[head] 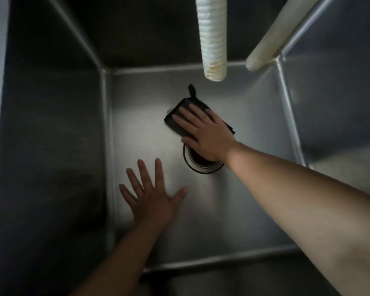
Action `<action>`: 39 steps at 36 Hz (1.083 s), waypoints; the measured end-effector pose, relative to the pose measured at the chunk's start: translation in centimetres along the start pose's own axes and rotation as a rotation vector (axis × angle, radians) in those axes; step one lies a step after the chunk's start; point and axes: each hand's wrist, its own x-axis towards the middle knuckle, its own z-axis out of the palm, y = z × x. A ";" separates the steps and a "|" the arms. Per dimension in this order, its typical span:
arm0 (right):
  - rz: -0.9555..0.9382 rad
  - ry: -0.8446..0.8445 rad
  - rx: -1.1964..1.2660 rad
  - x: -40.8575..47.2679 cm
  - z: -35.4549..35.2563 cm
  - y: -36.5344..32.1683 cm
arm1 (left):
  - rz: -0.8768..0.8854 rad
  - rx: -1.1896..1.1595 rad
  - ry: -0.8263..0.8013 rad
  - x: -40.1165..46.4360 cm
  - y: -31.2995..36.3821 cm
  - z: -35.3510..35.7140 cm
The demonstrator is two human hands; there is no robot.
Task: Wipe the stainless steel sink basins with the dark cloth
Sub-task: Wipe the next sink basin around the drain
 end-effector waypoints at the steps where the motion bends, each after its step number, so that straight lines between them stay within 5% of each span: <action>1: 0.097 0.015 0.061 -0.4 0.0 0.8 | 0.001 0.001 0.003 0.0 0.1 0.0; 9: 0.752 0.113 0.172 -6.0 0.9 6.5 | 0.001 0.008 0.009 -0.1 0.2 -0.2; 18: 0.968 0.194 0.225 0.0 -0.4 7.8 | -0.003 0.018 0.058 0.0 0.2 0.4; 23: 0.887 0.183 0.216 6.6 -1.7 5.0 | 0.003 0.008 0.090 0.1 0.2 0.7; 28: 0.513 0.132 0.134 8.3 -1.6 -3.3 | 0.005 -0.028 0.102 0.3 0.1 0.8; 33: 0.228 0.069 0.127 5.4 0.2 -10.3 | 0.025 -0.027 -0.037 0.3 -0.1 -0.8; 39: 0.102 -0.029 0.108 0.3 0.9 -10.3 | 0.014 0.275 -0.378 -3.2 1.8 -5.4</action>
